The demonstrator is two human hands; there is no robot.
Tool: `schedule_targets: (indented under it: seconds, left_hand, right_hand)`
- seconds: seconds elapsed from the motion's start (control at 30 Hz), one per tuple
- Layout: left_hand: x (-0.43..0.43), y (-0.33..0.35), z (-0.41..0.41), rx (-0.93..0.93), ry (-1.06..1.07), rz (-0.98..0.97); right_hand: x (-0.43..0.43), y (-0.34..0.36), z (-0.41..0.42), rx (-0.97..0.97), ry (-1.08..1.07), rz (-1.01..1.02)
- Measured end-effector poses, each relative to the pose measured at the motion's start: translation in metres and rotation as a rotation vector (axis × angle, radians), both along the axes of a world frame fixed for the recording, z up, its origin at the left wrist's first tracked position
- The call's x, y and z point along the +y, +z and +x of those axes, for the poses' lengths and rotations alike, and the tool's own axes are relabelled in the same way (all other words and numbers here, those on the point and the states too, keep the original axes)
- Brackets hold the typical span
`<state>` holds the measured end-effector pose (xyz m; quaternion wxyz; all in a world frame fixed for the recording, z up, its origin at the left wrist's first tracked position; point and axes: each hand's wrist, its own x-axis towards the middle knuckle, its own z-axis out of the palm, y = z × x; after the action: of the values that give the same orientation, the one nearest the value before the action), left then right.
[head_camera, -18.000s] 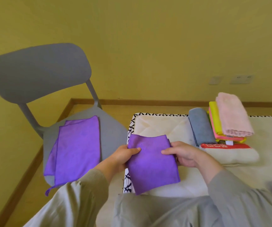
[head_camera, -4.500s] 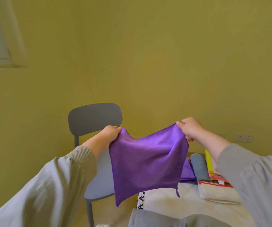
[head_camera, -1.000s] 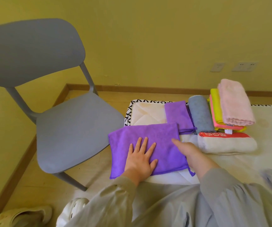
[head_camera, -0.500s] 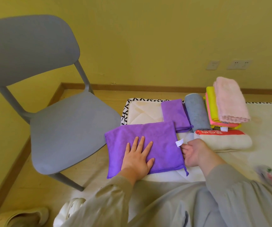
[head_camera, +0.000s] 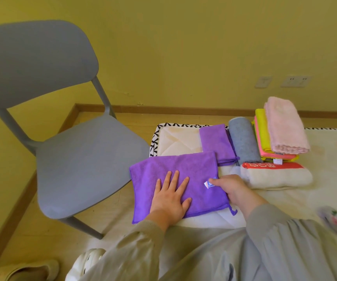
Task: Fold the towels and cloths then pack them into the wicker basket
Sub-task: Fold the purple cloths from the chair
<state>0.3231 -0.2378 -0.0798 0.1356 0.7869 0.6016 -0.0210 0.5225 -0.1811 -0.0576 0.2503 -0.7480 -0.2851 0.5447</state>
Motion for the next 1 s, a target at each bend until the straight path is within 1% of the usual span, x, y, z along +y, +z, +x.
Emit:
schedule_targets:
  seconds: [0.1,0.2,0.3,0.4,0.47,0.57,0.63,0.7,0.77,0.9,1.0]
  left_hand:
    - [0.0,0.004,0.003,-0.01,0.019,-0.035]
    - [0.001,0.014,0.004,-0.091,0.071,-0.11]
    - [0.004,0.03,-0.003,-0.296,0.145,-0.168]
    - [0.01,0.057,-0.015,-0.537,0.27,-0.175]
    - [0.014,0.079,-0.024,-0.623,0.339,-0.164]
    - [0.02,0.115,-0.037,-0.677,0.374,-0.102]
    - [0.025,0.139,-0.043,-0.735,0.417,-0.067]
    - [0.025,0.166,-0.049,-0.845,0.484,-0.058]
    - [0.021,0.19,-0.054,-0.946,0.51,-0.065]
    - [0.004,0.237,-0.069,-1.112,0.407,-0.058]
    - [-0.004,0.268,-0.08,-1.292,0.373,-0.121]
  right_hand:
    - [-0.005,0.018,-0.011,-0.042,0.05,0.092]
    - [-0.007,0.029,-0.018,-0.079,0.129,0.214]
    - [-0.007,0.047,-0.024,-0.109,0.163,0.352]
    - [-0.004,0.08,-0.029,-0.034,0.186,0.465]
    - [-0.001,0.106,-0.034,-0.019,0.276,0.517]
    - [0.005,0.147,-0.047,-0.069,0.466,0.564]
    - [0.009,0.175,-0.059,-0.152,0.605,0.635]
    - [0.009,0.205,-0.071,-0.259,0.745,0.73]
    - [0.007,0.23,-0.079,-0.312,0.858,0.78]
    - [-0.012,0.282,-0.089,-0.421,1.067,0.832]
    - [-0.026,0.315,-0.094,-0.456,1.141,0.858]
